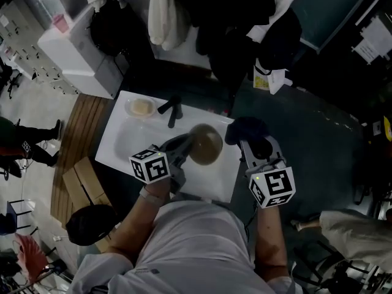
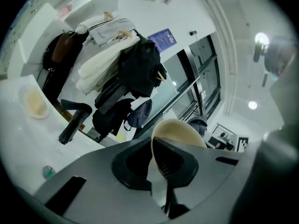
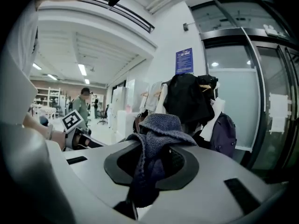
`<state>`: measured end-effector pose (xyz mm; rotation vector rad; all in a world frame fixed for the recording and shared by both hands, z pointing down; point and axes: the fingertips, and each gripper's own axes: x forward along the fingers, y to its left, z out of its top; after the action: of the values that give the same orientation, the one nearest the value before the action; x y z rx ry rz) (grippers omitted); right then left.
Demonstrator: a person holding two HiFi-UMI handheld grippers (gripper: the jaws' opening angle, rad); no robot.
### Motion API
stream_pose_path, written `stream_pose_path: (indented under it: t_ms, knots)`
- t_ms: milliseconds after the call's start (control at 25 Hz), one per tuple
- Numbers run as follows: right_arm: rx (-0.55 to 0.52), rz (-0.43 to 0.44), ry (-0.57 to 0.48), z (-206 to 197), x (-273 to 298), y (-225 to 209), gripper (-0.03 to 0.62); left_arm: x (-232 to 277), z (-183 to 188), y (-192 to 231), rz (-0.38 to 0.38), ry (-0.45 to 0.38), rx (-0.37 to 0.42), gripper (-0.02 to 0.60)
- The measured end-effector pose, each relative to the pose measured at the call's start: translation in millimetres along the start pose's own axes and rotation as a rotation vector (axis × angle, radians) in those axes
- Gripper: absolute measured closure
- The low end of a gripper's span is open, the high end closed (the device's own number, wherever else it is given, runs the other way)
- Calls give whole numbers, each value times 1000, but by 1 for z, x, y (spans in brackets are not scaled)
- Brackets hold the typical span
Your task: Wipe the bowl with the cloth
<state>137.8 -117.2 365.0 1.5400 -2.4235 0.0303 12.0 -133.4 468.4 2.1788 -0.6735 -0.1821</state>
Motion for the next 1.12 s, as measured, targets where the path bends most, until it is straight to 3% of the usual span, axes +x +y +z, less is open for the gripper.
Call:
stream_pose_path:
  t_ms: [240,400,680,880,1120]
  knots:
    - [113,69,-68,8,-3,1,514,-3,2,-2,-130,-48,-198,560]
    - [97,130,-72,14,0,18,514,-5,-3,-5,-194,-58,-333,560]
    - [40,235,-62,21,18,54,514,-3,-11,-17,-312,-58,-466,560]
    - [74,279,-41,21,27,69,514,-4,-17,-17,-324,-59,-524,560]
    - [100,364,-16,15,26,93,514,-7,-20,-2,-282,-77,-583,558]
